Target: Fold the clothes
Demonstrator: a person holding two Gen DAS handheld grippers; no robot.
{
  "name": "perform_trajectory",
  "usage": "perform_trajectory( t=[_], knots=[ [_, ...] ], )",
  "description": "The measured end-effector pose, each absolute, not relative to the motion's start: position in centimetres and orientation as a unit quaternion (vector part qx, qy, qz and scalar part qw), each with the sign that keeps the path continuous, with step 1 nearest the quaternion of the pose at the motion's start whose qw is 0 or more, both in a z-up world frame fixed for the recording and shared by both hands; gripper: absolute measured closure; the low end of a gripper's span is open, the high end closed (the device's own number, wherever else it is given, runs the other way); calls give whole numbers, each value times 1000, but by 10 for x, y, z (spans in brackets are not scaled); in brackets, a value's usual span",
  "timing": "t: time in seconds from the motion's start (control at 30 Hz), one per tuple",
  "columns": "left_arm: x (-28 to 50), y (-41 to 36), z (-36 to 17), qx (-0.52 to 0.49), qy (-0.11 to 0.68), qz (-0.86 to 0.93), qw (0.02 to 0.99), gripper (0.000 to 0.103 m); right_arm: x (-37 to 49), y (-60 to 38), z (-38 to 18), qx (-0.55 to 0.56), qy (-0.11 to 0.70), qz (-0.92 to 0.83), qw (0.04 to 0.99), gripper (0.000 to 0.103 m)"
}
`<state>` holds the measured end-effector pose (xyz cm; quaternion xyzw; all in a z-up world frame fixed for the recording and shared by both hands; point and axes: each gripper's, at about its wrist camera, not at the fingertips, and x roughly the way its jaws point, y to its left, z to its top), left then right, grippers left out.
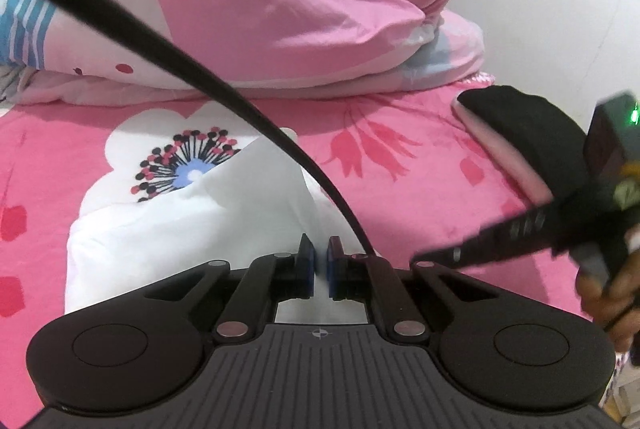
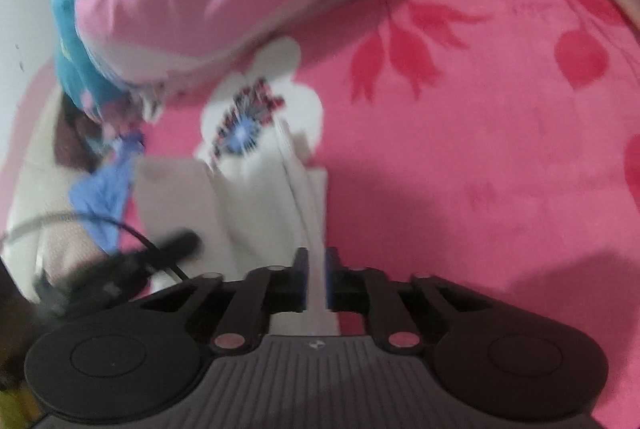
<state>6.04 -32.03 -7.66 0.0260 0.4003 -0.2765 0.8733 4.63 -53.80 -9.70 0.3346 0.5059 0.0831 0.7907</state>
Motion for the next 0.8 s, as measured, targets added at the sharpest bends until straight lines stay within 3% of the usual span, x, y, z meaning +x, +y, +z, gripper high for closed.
perform_trajectory(
  t=[0.63, 0.8],
  knots=[
    [59, -314, -58, 6, 393, -278, 877, 99, 59, -480, -118, 261, 529, 199, 782, 103],
    [66, -323, -72, 15, 397, -287, 872, 99, 64, -490, -125, 287, 536, 209, 766, 103]
  ],
)
